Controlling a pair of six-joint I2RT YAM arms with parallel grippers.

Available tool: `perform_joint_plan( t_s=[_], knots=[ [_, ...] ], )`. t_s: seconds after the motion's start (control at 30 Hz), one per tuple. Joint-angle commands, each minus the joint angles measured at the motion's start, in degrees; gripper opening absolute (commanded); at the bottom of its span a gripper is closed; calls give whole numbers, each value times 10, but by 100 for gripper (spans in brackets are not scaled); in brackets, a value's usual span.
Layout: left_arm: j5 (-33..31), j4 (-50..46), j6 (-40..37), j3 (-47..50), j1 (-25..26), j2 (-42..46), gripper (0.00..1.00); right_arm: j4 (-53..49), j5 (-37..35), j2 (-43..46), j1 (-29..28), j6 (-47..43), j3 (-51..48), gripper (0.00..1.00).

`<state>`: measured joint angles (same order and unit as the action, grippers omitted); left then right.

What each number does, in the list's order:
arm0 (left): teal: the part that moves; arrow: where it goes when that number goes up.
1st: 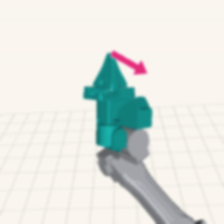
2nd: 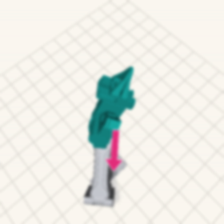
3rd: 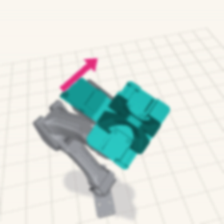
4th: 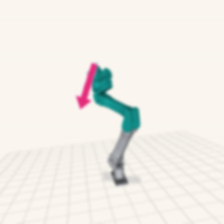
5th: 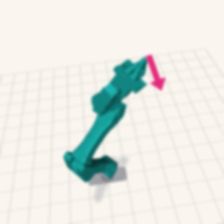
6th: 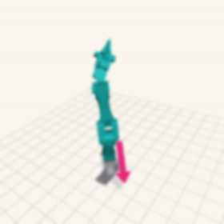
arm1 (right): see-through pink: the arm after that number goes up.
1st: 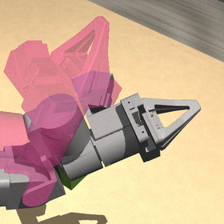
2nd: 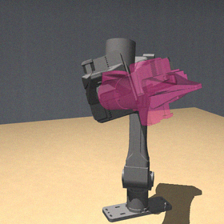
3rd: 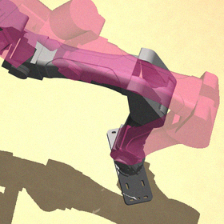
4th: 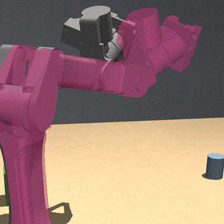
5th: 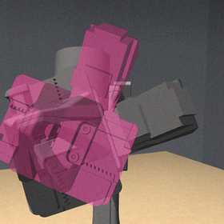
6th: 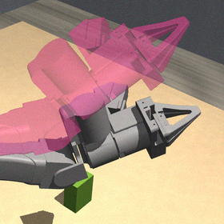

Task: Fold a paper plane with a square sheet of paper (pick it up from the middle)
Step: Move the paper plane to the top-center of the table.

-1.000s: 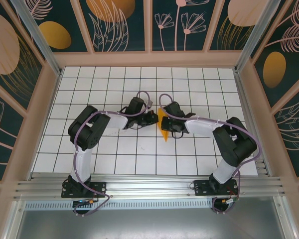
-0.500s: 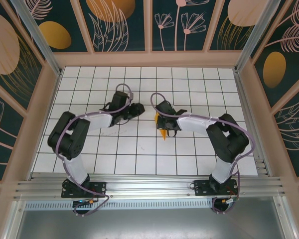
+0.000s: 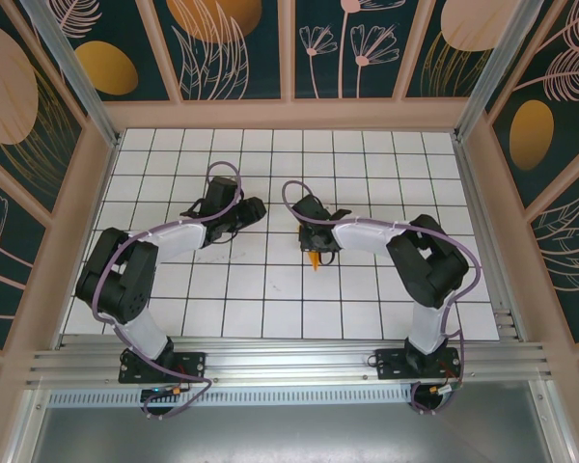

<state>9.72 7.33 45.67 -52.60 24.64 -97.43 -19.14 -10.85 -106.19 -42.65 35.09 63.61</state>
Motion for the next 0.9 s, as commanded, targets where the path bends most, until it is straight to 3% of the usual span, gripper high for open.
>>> perform_joint_plan(
  t_s=[0.0,0.27,0.43,0.87],
  knots=[
    [-28,-22,-8,8,-2,24,54,-21,-13,-19,-6,7,14,15],
    [-85,-48,-8,22,-15,69,83,-30,-16,-27,-9,-2,32,8],
    [-98,-58,-7,45,-39,115,96,-66,-36,-25,-4,-41,112,7],
    [-133,-84,-31,124,-67,224,99,-76,-50,-162,46,-92,305,6]
  ],
)
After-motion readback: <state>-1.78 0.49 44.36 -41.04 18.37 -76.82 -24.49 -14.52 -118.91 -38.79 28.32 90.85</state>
